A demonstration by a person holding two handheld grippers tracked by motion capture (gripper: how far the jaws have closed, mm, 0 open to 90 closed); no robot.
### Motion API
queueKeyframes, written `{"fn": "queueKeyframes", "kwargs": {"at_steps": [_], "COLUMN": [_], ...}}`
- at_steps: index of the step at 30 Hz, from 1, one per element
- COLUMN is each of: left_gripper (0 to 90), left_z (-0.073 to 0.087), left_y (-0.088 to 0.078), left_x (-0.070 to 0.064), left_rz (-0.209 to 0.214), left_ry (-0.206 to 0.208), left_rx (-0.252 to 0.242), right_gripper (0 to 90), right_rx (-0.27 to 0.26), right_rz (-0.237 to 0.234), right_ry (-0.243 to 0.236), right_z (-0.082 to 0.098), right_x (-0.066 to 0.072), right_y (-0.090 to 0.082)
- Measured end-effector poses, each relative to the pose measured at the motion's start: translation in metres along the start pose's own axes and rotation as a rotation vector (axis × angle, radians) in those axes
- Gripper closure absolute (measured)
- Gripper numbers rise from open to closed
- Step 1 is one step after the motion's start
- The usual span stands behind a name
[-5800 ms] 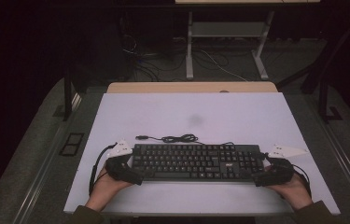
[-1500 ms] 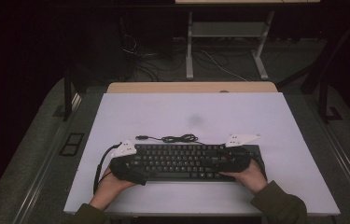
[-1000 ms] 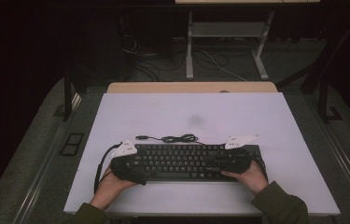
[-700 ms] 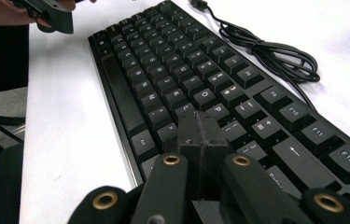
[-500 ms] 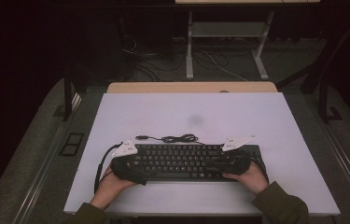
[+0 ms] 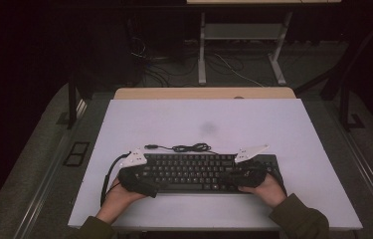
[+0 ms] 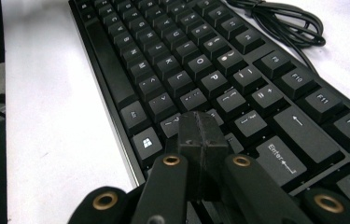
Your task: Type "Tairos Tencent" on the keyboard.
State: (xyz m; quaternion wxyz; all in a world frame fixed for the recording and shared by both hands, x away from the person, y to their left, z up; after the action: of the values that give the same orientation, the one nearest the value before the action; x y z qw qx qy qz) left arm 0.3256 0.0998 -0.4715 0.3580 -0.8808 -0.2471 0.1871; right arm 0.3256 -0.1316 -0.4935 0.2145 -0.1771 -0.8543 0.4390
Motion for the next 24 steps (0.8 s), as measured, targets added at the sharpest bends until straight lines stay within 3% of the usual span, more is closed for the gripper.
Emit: {"fn": "queueKeyframes", "kwargs": {"at_steps": [24], "left_gripper": [0.0], "left_z": [-0.0089], "left_y": [0.0055], "left_x": [-0.0005], "left_rz": [0.003], "left_ry": [0.010], "left_rx": [-0.001], "right_gripper": [89.3], "right_rx": [0.034], "right_rz": [0.011], "right_ry": [-0.008], "right_z": [0.0038], "right_x": [-0.0006], "right_y": [0.0043]}}
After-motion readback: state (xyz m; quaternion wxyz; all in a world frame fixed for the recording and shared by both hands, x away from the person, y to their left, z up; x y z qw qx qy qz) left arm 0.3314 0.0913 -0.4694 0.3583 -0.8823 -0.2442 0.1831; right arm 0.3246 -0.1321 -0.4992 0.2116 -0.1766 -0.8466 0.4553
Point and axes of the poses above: each handheld gripper's, and its own axes: y roughly forward along the jaws, z roughly out of its underside, x roughly to its left, the point moved 9 cm from there along y, roughly forward along the jaws, and after that the axes turned 15 degrees about x, right-handed, at the moved point
